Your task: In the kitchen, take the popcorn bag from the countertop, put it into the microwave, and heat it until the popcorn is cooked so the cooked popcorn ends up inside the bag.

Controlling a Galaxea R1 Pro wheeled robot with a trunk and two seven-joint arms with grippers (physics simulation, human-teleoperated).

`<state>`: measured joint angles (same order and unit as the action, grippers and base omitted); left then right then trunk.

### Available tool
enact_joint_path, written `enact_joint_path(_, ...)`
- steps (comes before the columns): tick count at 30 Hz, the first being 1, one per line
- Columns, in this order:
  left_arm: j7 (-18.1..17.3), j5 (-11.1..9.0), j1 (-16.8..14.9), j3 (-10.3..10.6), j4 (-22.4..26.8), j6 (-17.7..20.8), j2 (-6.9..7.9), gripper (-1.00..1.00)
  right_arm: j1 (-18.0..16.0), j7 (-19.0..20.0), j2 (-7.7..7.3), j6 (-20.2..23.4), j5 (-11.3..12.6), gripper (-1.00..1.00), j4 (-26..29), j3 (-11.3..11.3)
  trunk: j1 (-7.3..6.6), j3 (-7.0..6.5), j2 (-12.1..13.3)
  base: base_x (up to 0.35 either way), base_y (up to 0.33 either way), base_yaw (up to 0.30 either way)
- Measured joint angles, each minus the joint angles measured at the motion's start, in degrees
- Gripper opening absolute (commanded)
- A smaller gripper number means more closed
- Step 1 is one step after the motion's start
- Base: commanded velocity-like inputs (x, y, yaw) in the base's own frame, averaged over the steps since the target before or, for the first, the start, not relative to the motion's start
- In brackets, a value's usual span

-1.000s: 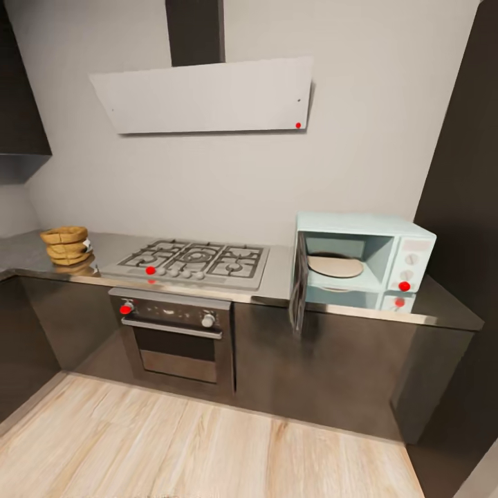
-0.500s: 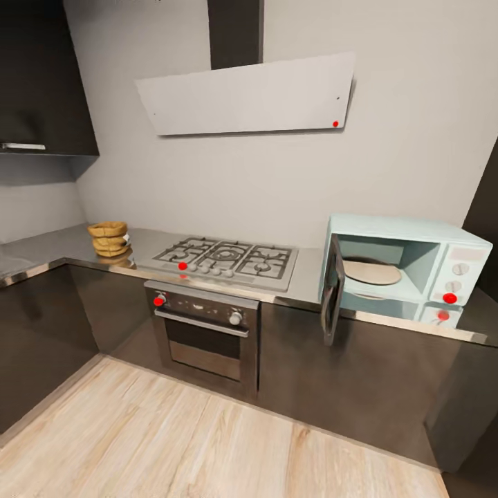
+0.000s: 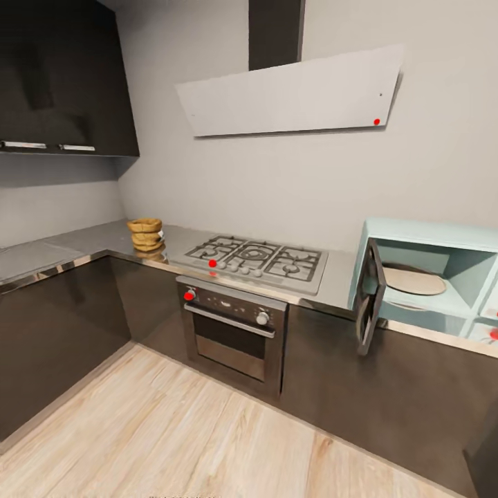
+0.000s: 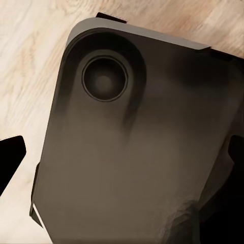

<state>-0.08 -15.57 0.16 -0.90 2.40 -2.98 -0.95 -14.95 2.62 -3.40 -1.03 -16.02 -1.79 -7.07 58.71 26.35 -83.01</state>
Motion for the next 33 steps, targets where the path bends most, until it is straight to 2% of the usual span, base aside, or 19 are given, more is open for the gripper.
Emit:
enact_joint_path(18, 0.0, 0.0, 0.0, 0.0, 0.0, 0.0, 0.0, 1.0, 0.0, 0.05, 0.0, 0.05, 0.0, 1.0, 0.0, 0.01, 0.0, 0.0, 0.0, 0.0, 0.0, 0.267)
enact_joint_path(33, -0.04, 0.0, 0.0, 0.0, 0.0, 0.0, 0.03, 1.0, 0.0, 0.01, -0.14, -0.02, 0.0, 1.0, 0.0, 0.09, 0.0, 0.0, 0.0, 0.0, 0.0, 0.019)
